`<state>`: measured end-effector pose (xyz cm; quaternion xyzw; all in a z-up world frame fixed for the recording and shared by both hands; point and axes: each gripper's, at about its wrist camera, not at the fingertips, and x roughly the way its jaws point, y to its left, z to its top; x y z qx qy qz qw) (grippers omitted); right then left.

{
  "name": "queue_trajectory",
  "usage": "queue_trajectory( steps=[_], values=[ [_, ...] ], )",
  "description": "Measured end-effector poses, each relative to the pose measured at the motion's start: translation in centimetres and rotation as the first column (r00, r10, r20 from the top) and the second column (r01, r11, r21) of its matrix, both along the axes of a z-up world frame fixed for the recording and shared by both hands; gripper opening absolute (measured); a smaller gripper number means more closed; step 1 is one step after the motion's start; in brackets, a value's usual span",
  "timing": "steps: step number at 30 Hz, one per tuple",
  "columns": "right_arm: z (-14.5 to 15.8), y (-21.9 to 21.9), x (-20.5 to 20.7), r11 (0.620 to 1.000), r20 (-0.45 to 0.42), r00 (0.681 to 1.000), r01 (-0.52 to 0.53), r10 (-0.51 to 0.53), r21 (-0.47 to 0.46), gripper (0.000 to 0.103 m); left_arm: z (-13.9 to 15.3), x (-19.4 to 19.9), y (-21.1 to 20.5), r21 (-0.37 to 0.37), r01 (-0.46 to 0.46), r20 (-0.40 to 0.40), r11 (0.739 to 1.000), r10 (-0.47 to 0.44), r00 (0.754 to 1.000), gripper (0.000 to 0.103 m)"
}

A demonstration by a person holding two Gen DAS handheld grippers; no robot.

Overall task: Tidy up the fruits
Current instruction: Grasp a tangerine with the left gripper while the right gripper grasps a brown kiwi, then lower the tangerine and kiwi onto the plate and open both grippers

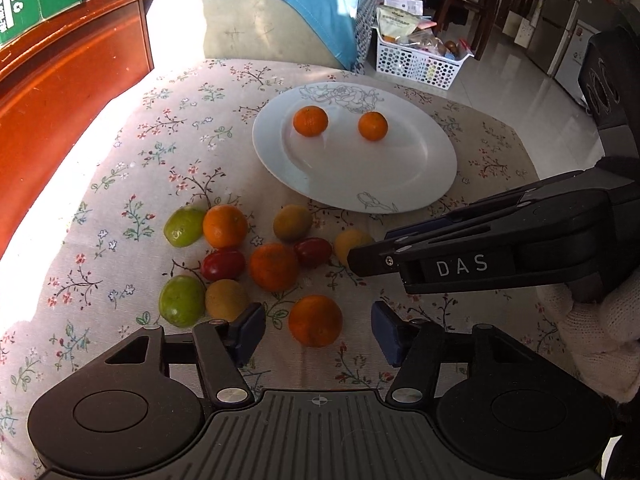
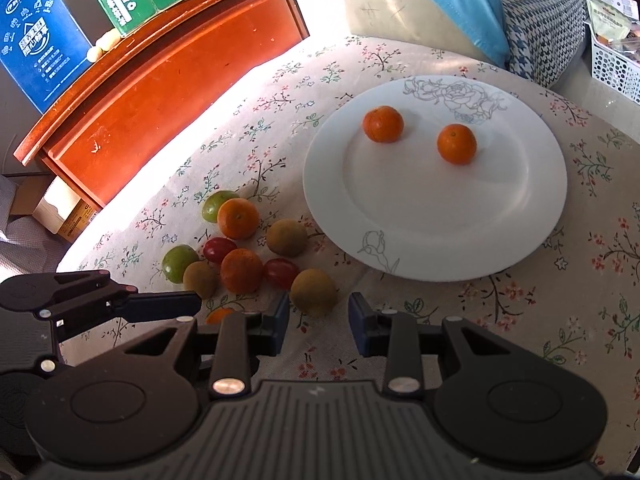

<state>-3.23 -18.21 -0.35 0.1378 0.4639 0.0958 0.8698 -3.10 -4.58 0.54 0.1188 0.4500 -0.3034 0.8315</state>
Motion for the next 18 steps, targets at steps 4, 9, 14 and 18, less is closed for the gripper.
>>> queue_trajectory(
  steps=[4, 9, 14, 18],
  values=[
    [-0.2, 0.1, 0.2, 1.000, 0.001, 1.000, 0.005, -0.005, -0.014, 0.034, -0.8, 0.1, -0.1, 0.001, -0.003, -0.009, 1.000, 0.003, 1.000, 0.047],
    [-0.3, 0.4, 0.3, 1.000, 0.005, 1.000, -0.005, 0.005, -0.017, 0.034, -1.3, 0.1, -0.2, 0.006, -0.010, -0.007, 1.000, 0.010, 1.000, 0.040],
    [-0.4, 0.6, 0.4, 1.000, 0.001, 1.000, -0.010, 0.010, -0.016, 0.034, -1.4, -0.1, -0.4, 0.008, 0.002, -0.001, 1.000, -0.002, 1.000, 0.036],
    [-0.5, 0.7, 0.4, 1.000, 0.002, 1.000, -0.013, 0.013, -0.017, 0.034, -1.4, -0.3, -0.5, 0.012, 0.001, 0.006, 1.000, -0.001, 1.000, 0.035]
  ],
)
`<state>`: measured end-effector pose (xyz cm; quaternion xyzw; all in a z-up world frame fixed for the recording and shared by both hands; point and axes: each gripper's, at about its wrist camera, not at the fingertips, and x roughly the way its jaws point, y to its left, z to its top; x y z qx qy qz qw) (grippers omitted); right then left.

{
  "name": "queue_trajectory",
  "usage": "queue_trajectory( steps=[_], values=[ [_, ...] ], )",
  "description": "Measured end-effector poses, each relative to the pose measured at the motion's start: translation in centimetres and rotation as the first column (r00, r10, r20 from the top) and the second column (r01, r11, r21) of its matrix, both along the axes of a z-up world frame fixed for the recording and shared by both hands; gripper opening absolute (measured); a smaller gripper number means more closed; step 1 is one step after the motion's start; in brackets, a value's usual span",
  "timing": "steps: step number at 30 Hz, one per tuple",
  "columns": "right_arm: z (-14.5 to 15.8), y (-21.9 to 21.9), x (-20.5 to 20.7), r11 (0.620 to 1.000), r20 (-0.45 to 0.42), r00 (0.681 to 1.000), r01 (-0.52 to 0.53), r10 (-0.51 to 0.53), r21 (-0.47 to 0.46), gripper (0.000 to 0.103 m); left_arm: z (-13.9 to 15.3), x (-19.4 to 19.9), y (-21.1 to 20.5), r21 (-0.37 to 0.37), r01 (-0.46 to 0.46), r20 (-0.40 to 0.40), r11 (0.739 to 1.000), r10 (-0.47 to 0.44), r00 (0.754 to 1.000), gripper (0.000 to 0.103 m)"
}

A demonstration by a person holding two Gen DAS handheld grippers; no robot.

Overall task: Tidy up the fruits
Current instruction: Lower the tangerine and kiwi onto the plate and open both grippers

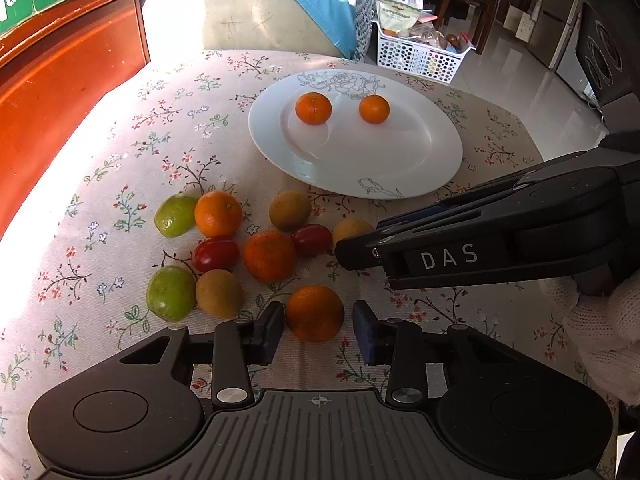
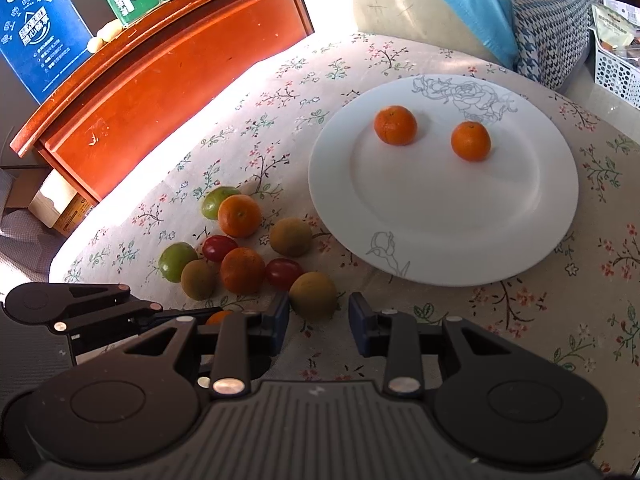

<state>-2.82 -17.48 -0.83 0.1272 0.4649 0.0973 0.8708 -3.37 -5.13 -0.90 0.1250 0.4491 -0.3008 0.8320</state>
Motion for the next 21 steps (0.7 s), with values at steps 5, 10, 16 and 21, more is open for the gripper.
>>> queue_trajectory(
  steps=[5, 10, 16, 21],
  values=[
    [-0.2, 0.2, 0.2, 1.000, 0.005, 1.000, -0.006, 0.006, -0.007, 0.034, 0.0, 0.0, 0.2, -0.001, -0.007, 0.008, 1.000, 0.007, 1.000, 0.028],
    [-0.2, 0.6, 0.0, 0.999, 0.013, 1.000, -0.023, 0.023, -0.029, 0.026, 0.1, -0.1, 0.5, -0.013, -0.019, 0.004, 1.000, 0.019, 1.000, 0.028],
    [0.3, 0.4, -0.1, 1.000, 0.025, 0.999, -0.026, 0.026, -0.002, 0.025, 0.4, -0.1, 0.6, -0.016, -0.027, 0.003, 1.000, 0.027, 1.000, 0.028],
    [1.6, -0.3, -0.3, 1.000, 0.067, 0.998, -0.001, 0.000, 0.024, 0.025, 1.2, 0.3, 0.8, -0.037, -0.046, 0.016, 0.998, 0.046, 0.999, 0.028]
  ],
)
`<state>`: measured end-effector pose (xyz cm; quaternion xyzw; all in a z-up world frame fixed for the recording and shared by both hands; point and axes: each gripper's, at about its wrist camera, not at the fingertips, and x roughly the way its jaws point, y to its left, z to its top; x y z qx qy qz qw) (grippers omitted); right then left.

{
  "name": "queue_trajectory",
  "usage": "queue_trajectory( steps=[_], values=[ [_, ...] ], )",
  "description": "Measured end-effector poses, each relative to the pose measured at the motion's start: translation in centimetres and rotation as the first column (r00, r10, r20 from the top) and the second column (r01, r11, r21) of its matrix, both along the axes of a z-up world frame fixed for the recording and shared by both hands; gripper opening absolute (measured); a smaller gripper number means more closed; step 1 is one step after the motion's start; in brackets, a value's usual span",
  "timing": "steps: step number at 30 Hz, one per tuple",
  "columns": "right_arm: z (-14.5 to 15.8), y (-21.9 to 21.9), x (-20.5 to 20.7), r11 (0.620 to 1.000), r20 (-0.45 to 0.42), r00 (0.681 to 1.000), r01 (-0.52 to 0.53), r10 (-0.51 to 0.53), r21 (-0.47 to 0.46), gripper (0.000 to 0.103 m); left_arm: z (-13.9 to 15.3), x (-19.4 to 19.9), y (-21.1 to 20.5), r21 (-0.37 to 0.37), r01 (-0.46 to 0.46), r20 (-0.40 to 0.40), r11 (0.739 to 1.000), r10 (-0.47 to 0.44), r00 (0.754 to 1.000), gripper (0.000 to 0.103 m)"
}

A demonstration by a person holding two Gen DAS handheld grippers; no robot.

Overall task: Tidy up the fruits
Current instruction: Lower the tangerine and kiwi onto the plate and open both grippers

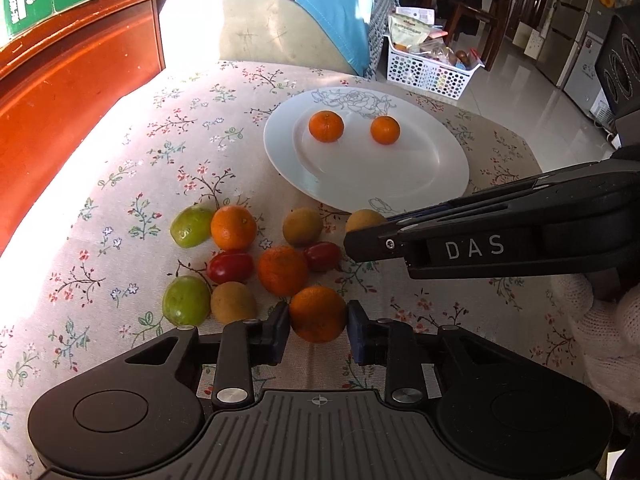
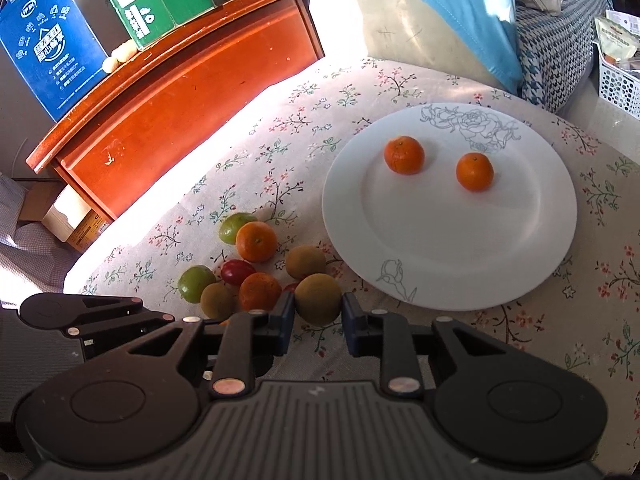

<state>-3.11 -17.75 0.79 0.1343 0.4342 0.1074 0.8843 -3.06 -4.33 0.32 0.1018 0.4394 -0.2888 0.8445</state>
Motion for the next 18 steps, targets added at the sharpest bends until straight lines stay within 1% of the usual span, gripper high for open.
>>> queue_trajectory(
  steps=[9, 18],
  values=[
    [1.6, -1.4, -0.2, 0.998, 0.050, 0.997, 0.054, -0.055, 0.011, 0.025, 1.5, 1.1, 0.1, -0.034, -0.034, 0.023, 0.999, 0.035, 0.999, 0.028],
    [2.5, -3.8, -0.2, 0.988, 0.077, 0.985, 0.150, -0.152, 0.028, 0.026, 3.0, 2.7, -0.8, -0.087, -0.072, 0.040, 0.994, 0.075, 0.996, 0.028]
  ],
)
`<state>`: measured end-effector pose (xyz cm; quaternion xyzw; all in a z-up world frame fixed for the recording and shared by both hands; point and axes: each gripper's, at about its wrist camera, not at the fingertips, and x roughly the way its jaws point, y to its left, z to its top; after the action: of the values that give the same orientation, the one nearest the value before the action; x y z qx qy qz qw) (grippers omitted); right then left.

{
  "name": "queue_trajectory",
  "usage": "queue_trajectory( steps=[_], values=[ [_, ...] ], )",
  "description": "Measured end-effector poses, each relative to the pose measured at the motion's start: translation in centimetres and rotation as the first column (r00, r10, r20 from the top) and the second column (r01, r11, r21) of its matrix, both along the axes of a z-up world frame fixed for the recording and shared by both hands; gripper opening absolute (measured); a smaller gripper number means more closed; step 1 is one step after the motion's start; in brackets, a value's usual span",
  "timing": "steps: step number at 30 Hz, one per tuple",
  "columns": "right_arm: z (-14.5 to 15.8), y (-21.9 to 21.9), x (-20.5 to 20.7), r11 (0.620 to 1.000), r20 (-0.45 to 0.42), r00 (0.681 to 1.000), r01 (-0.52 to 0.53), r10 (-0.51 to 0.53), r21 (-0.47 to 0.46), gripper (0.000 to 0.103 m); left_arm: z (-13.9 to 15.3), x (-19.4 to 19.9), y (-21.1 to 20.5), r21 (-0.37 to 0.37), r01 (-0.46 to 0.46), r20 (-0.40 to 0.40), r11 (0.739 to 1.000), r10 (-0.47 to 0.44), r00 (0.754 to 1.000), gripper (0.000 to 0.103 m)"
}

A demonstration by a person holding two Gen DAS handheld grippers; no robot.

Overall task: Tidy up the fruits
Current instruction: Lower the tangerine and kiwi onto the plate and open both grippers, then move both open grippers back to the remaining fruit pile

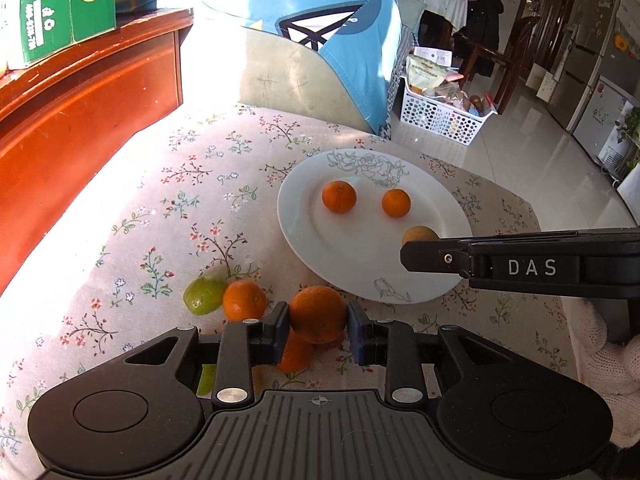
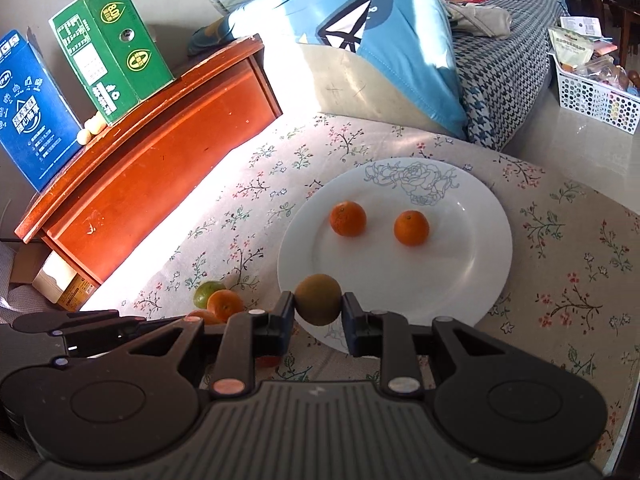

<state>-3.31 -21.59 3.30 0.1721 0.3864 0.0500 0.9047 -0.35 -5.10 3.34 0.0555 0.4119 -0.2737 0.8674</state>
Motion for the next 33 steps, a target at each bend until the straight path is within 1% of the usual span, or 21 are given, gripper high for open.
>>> queue_trajectory(
  steps=[4, 8, 11, 14, 18, 21, 24, 27, 28, 29, 31, 33],
  values=[
    [0.0, -1.1, 0.0, 0.998, -0.008, 0.998, 0.064, -0.064, 0.000, 0.026, 0.3, 0.9, -1.0, -0.010, -0.010, 0.008, 1.000, 0.010, 1.000, 0.028],
    [-0.3, -2.0, 0.0, 0.993, -0.024, 0.993, 0.115, -0.115, -0.005, 0.026, 0.1, 1.7, -2.0, -0.027, -0.015, -0.006, 1.000, 0.015, 1.000, 0.028],
    [-0.8, -2.5, 0.1, 0.991, -0.044, 0.990, 0.133, -0.133, 0.010, 0.026, -0.3, 2.0, -3.0, -0.019, -0.012, -0.011, 1.000, 0.012, 1.000, 0.028],
    [-1.2, -2.6, 0.3, 0.989, -0.065, 0.987, 0.149, -0.149, 0.000, 0.026, -0.8, 2.6, -3.7, -0.022, -0.024, -0.030, 0.999, 0.024, 0.999, 0.028],
    [-1.6, -3.2, 0.4, 0.984, -0.088, 0.980, 0.178, -0.176, 0.018, 0.026, -1.3, 3.4, -4.5, -0.024, -0.038, -0.044, 0.999, 0.037, 0.998, 0.028],
    [-2.0, -3.5, 0.4, 0.980, -0.099, 0.975, 0.201, -0.199, 0.009, 0.026, -1.7, 3.8, -5.0, -0.023, -0.045, -0.054, 0.999, 0.044, 0.998, 0.028],
    [-2.3, -4.0, 0.4, 0.974, -0.111, 0.969, 0.227, -0.223, 0.025, 0.029, -2.0, 4.1, -5.5, -0.024, -0.043, -0.064, 0.999, 0.041, 0.997, 0.028],
    [-2.0, -4.3, 0.3, 0.970, -0.099, 0.966, 0.242, -0.238, 0.032, 0.029, -1.9, 4.1, -5.7, -0.026, -0.043, -0.071, 0.999, 0.041, 0.997, 0.031],
    [-1.9, -4.3, 0.2, 0.970, -0.092, 0.967, 0.243, -0.239, 0.028, 0.030, -1.7, 4.1, -5.7, -0.029, -0.043, -0.070, 0.999, 0.040, 0.997, 0.037],
    [-1.8, -4.3, 0.2, 0.970, -0.088, 0.967, 0.243, -0.240, 0.027, 0.030, -1.4, 4.0, -5.6, -0.033, -0.046, -0.064, 0.998, 0.044, 0.997, 0.047],
    [-1.7, -4.3, 0.2, 0.969, -0.085, 0.966, 0.246, -0.242, 0.032, 0.031, -0.9, 3.8, -5.4, -0.036, -0.057, -0.040, 0.998, 0.056, 0.998, 0.055],
    [-1.6, -4.3, 0.2, 0.969, -0.083, 0.967, 0.245, -0.242, 0.036, 0.031, -0.3, 3.8, -5.1, -0.033, -0.067, -0.027, 0.997, 0.066, 0.997, 0.059]
  ],
)
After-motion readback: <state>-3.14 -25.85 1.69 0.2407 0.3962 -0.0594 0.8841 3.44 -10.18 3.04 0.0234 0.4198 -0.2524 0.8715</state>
